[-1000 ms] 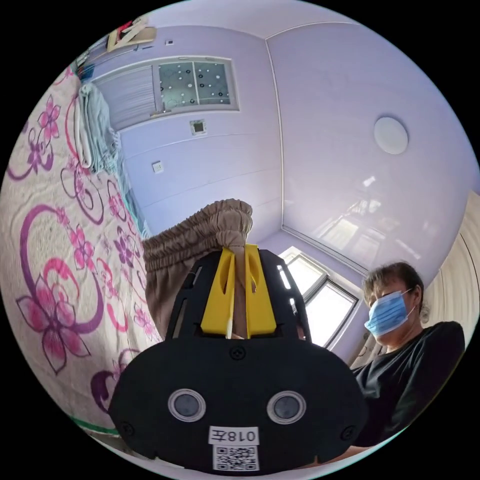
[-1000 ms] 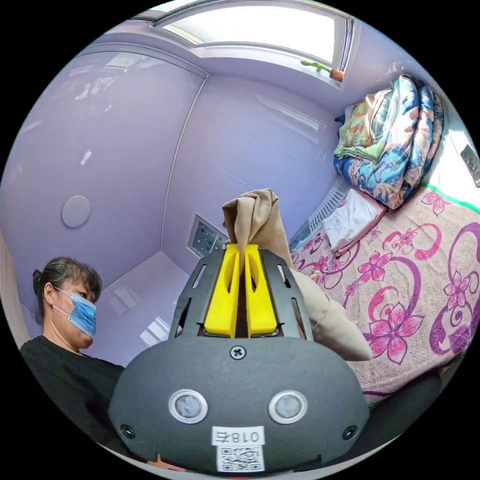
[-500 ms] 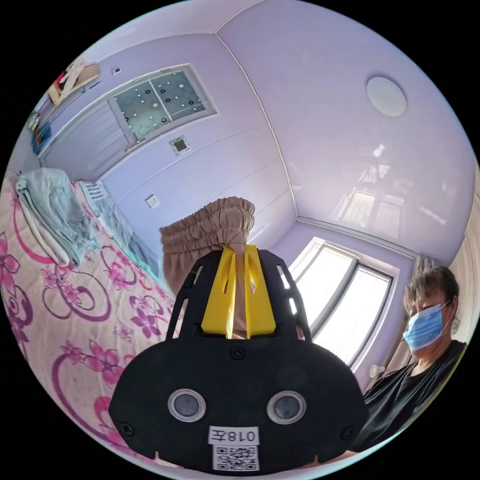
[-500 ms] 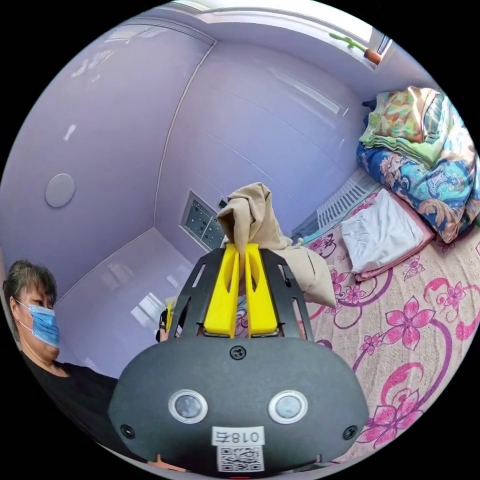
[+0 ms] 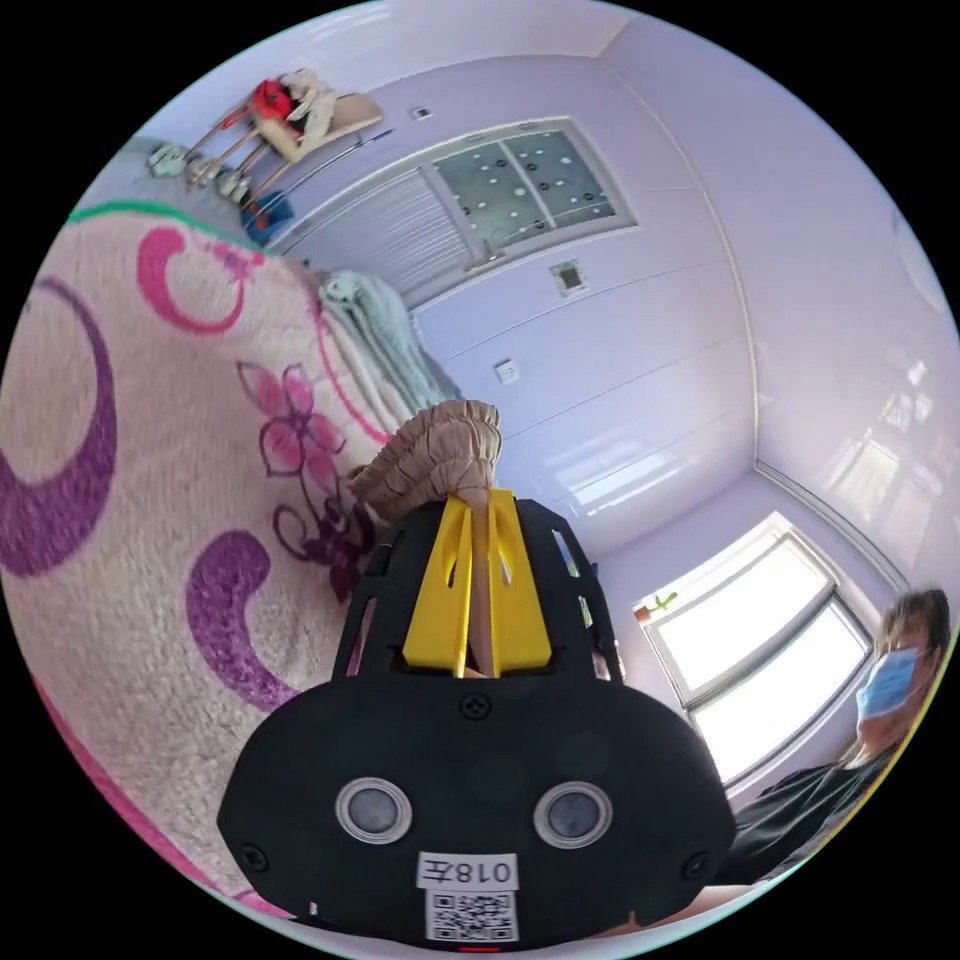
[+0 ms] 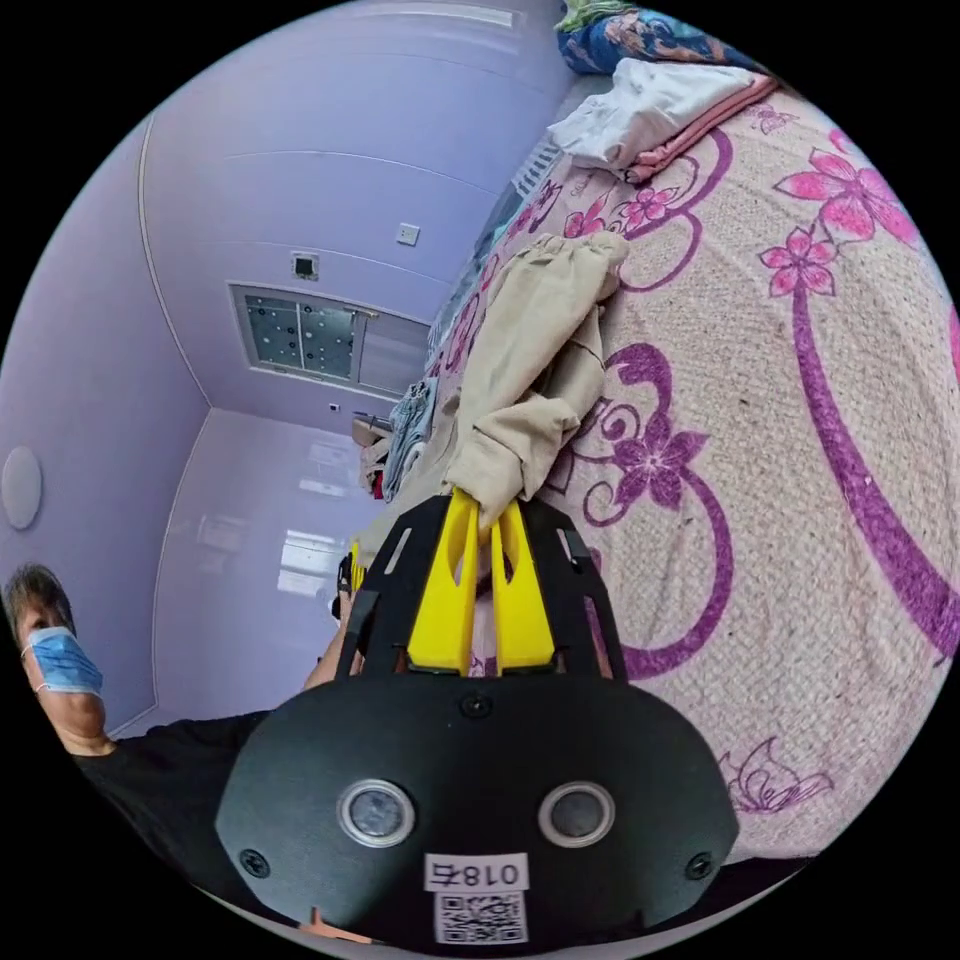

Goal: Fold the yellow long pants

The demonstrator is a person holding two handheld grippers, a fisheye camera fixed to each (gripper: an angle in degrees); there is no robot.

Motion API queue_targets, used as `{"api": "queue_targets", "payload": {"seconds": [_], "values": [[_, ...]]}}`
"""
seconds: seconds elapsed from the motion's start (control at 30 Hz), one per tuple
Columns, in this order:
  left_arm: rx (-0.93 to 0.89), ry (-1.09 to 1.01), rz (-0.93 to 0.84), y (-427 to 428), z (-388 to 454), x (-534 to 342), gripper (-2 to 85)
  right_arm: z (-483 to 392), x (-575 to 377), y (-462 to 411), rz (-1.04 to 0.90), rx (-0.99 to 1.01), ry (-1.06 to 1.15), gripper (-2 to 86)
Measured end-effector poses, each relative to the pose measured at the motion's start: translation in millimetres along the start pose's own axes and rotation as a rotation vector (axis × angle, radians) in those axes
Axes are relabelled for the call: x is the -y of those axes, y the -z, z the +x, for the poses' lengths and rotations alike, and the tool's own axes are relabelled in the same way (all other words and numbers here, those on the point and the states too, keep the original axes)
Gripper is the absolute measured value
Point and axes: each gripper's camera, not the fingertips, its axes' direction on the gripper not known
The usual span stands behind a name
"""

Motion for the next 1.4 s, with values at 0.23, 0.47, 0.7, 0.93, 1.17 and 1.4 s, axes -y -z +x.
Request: {"api": "queue_targets", "payload": {"seconds": [0.23,0.47,0.7,0.93,1.17,1.4], "values": [[0.149,0.155,-0.011,110,-79,16,2.6,-2,-13,-14,-0.309,-0.002,0.081,6.7],[0.176,0.083,-0.017,193,-41,-24,8.3,-1,15,49,-0.037,-0.123,0.2,11.0],[0.051,-0.066,-0.025,238,57,-65,6.3,62,88,8,-0.092,0.03,-0.039,16.4],[0.005,-0.136,-0.06,249,121,-74,4.8,95,102,-32,-0.088,0.164,-0.264,15.7],[-0.061,-0.16,0.003,244,151,-40,3.3,50,121,-27,0.002,-0.041,-0.107,1.2],[-0.098,-0.217,-0.069,179,185,2,1.5,-66,118,46,0.045,-0.445,0.403,-0.2]]}}
